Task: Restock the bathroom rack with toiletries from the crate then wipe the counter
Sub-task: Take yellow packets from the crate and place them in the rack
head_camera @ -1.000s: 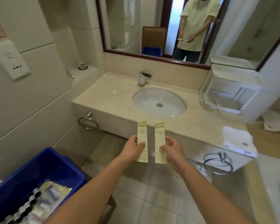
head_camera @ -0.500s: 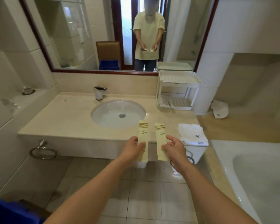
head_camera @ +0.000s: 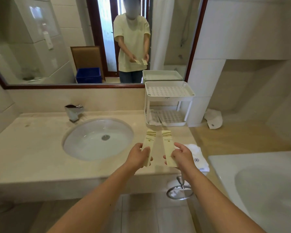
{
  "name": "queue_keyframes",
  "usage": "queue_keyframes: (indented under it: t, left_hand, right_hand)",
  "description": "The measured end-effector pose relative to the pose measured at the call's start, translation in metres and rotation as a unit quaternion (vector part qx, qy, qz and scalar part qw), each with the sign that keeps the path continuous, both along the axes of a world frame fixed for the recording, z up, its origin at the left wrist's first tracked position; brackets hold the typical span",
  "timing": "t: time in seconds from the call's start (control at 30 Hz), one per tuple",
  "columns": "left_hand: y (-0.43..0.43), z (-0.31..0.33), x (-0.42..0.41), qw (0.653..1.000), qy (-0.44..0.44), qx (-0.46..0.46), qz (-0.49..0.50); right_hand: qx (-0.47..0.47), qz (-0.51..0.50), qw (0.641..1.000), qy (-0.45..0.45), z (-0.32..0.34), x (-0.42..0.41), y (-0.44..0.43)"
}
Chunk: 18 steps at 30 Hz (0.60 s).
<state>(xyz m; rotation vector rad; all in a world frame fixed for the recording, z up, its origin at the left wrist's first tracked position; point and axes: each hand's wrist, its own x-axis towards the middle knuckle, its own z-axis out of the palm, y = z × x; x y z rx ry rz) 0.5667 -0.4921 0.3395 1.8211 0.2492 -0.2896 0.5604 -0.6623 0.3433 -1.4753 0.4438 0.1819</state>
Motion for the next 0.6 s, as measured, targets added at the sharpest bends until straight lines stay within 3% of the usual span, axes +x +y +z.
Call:
queue_keyframes:
  t: [0.43, 0.6]
  left_hand:
    - [-0.043, -0.014, 0.162, 0.996, 0.048, -0.025, -0.073]
    - [-0.074, -0.027, 0.219, 0.996, 0.022, -0.001, -0.081]
  right_hand:
    - [-0.049, -0.047, 0.997, 0.028, -0.015, 0.142, -0.031]
    - [-0.079, -0.037, 0.996, 0.026, -0.028, 0.206, -0.059]
